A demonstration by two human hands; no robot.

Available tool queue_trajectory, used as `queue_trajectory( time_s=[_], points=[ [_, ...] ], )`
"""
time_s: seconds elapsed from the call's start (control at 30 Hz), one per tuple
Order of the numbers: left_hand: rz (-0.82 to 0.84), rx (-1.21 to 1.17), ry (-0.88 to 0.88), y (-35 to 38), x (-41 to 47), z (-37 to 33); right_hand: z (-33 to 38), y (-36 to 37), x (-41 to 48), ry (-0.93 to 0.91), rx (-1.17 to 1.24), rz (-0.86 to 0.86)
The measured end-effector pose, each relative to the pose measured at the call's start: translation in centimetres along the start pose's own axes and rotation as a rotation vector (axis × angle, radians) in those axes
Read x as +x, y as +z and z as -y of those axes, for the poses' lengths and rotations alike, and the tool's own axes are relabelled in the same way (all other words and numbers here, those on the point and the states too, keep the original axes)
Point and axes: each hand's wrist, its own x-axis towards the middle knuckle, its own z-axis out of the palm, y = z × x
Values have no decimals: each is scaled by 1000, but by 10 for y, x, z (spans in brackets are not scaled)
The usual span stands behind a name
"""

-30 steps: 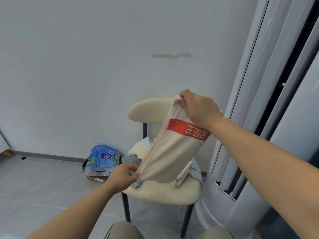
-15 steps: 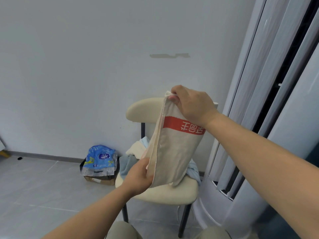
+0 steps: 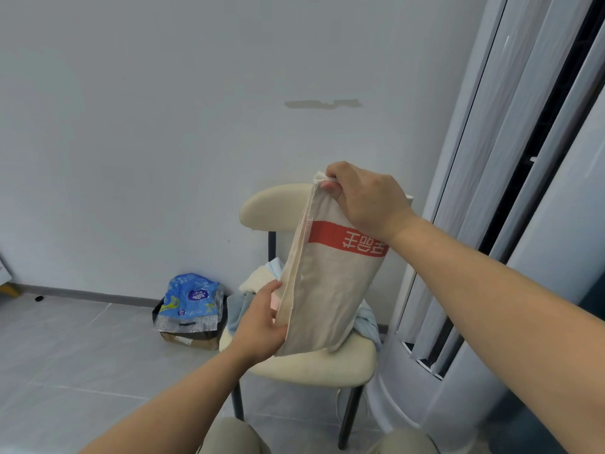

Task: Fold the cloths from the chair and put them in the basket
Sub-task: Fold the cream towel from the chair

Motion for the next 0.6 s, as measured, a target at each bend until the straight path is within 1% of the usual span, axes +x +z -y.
queue_trajectory(
  time_s=[0.1, 0.27, 0.53, 0.6],
  points=[
    [21, 93, 50, -3, 1, -2, 1, 0, 0, -25, 4, -9],
    [5, 153, 108, -8, 3, -5, -1, 1, -2, -23, 0, -2],
    [114, 329, 23, -13, 11, 4, -3, -2, -3, 1, -11, 37],
    [167, 356, -11, -17, 12, 9, -4, -3, -4, 29, -19, 54]
  ],
)
